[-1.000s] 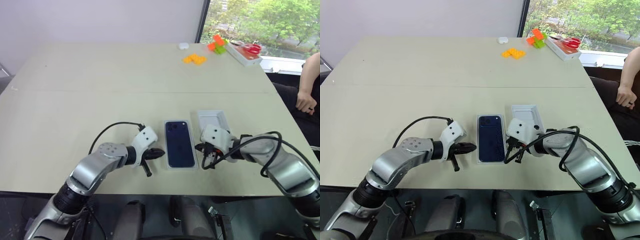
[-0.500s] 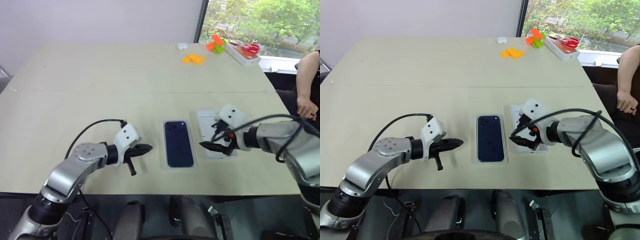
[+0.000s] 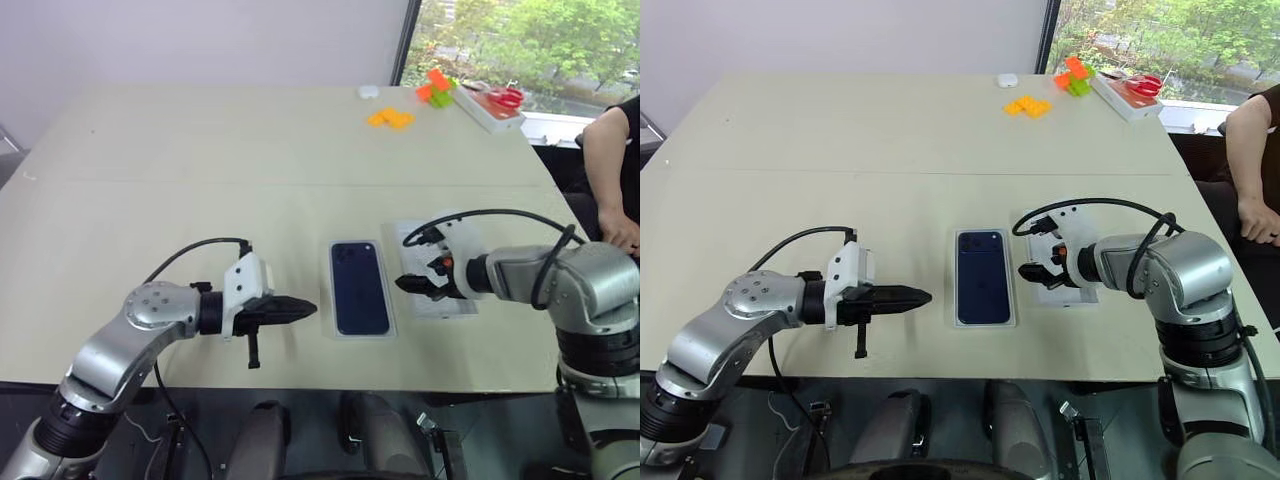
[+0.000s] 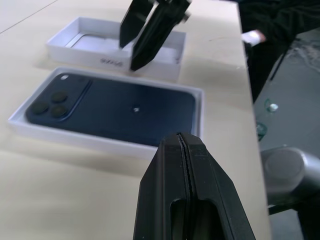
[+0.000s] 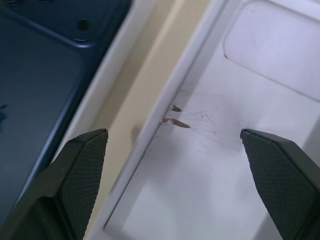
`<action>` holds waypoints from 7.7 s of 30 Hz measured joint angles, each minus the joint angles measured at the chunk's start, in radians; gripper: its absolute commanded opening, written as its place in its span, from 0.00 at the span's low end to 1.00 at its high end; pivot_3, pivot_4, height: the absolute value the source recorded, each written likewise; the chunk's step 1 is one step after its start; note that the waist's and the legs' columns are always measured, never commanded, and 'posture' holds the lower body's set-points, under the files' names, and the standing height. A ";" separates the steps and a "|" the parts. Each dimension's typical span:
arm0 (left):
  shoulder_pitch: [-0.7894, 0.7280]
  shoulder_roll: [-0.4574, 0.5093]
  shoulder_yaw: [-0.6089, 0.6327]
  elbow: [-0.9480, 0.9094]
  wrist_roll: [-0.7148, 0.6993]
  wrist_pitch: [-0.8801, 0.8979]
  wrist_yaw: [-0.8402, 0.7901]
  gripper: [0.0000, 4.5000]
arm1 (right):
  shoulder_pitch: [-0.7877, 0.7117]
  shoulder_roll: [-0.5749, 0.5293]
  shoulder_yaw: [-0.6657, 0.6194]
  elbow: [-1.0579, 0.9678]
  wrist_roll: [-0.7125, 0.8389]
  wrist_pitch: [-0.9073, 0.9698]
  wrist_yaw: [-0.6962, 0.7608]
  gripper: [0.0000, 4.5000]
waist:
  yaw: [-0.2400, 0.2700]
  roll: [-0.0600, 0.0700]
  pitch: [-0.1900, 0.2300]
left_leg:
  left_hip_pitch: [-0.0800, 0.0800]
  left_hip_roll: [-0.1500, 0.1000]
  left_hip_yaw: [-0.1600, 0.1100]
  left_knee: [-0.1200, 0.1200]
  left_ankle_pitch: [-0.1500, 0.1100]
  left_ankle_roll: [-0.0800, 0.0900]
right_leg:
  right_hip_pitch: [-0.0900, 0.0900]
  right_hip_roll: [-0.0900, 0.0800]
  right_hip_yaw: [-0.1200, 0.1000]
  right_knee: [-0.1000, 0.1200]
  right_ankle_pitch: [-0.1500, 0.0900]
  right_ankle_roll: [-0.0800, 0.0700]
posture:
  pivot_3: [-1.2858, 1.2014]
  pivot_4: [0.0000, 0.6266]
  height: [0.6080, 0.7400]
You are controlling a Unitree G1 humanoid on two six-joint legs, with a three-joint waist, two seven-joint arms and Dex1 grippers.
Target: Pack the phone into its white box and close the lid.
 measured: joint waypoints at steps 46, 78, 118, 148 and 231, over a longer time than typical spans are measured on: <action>-0.036 -0.043 0.221 0.269 0.066 -0.037 0.193 0.00 | 0.261 0.696 0.042 -0.004 1.240 -0.766 -1.123 0.06 | -0.020 0.003 0.000 | -0.001 0.009 0.000 0.000 -0.002 0.004 | -0.005 0.002 0.002 0.001 0.001 -0.003 | 0.52 0.24 0.95; -0.145 -0.235 -0.010 0.213 0.039 0.056 0.199 0.00 | 0.026 -0.110 0.034 0.071 0.723 -0.501 -0.431 0.88 | -0.017 0.003 0.000 | -0.001 0.012 0.005 0.000 -0.005 0.009 | -0.004 0.010 0.004 -0.001 -0.001 0.003 | 0.52 0.24 0.95; -0.140 -0.178 -0.062 0.170 0.103 0.301 0.315 0.00 | 0.037 -0.109 0.303 -0.174 -0.137 -0.489 0.159 0.02 | -0.015 0.003 0.000 | -0.001 0.013 0.005 0.000 -0.005 0.009 | -0.006 0.013 0.004 0.000 0.002 -0.001 | 0.52 0.24 0.95; -0.122 -0.178 -0.068 0.101 0.067 0.341 0.282 0.00 | 0.100 -0.103 0.266 -0.209 -0.234 -0.462 0.239 0.02 | -0.015 0.003 -0.001 | -0.001 0.013 0.005 0.001 -0.005 0.009 | -0.006 0.013 0.004 0.000 0.001 -0.001 | 0.52 0.24 0.95; -0.106 -0.261 -0.071 0.138 0.065 0.347 0.306 0.00 | 0.166 -0.065 0.202 -0.165 -0.356 -0.580 0.351 0.02 | -0.014 0.003 -0.001 | 0.000 0.012 0.005 0.001 -0.005 0.009 | -0.005 0.014 0.004 0.001 0.004 -0.005 | 0.52 0.24 0.95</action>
